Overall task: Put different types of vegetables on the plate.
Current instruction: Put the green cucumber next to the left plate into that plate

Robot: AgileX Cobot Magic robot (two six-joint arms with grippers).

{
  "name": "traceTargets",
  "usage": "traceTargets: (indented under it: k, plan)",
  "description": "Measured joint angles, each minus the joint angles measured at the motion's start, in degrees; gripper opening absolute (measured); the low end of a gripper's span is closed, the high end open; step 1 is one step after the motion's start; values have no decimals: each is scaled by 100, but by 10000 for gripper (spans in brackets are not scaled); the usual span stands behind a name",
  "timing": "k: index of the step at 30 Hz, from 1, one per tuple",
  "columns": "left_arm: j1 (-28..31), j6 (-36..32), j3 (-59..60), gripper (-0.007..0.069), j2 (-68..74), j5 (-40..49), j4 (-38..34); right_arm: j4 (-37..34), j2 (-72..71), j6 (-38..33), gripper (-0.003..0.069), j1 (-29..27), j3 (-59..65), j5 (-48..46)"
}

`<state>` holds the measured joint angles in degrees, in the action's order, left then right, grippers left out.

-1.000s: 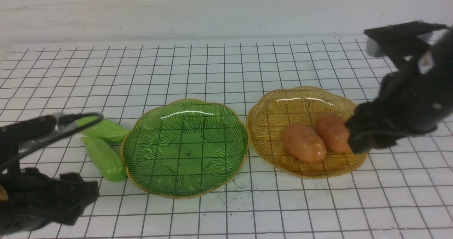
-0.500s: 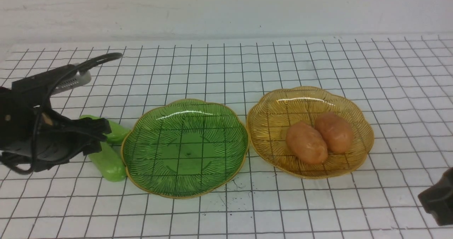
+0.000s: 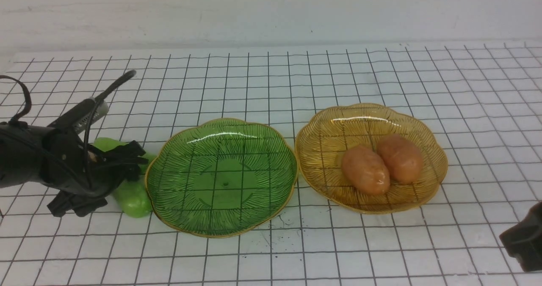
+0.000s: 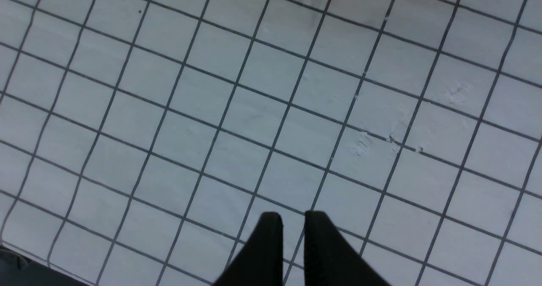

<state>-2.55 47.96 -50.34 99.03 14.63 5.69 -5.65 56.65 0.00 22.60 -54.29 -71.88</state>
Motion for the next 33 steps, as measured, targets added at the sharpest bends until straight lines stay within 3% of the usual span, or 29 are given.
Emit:
traceTargets:
  k: [3,5,10,18,23,24,29,33]
  plan:
    - [0,6,0,463,102,0,0,0,0,0,68,0,0,0]
    - [15,6,0,396,109,0,21,0,0,0,68,0,0,0]
    - [60,-141,0,394,-42,168,53,-70,0,0,67,0,0,0]
    - [-69,-1353,0,394,-1686,623,-1,-81,0,0,67,0,0,70]
    - [-838,-2118,-246,394,-2057,834,-148,-83,0,0,67,0,0,279]
    - [-1222,-2303,-503,394,-1909,1150,-252,-96,0,0,67,0,0,318]
    - [-1892,-2466,-1390,394,-1103,1809,-387,-107,0,0,67,0,0,350]
    - [-2100,-2470,-1996,394,-316,1983,-387,-107,0,0,67,0,0,359]
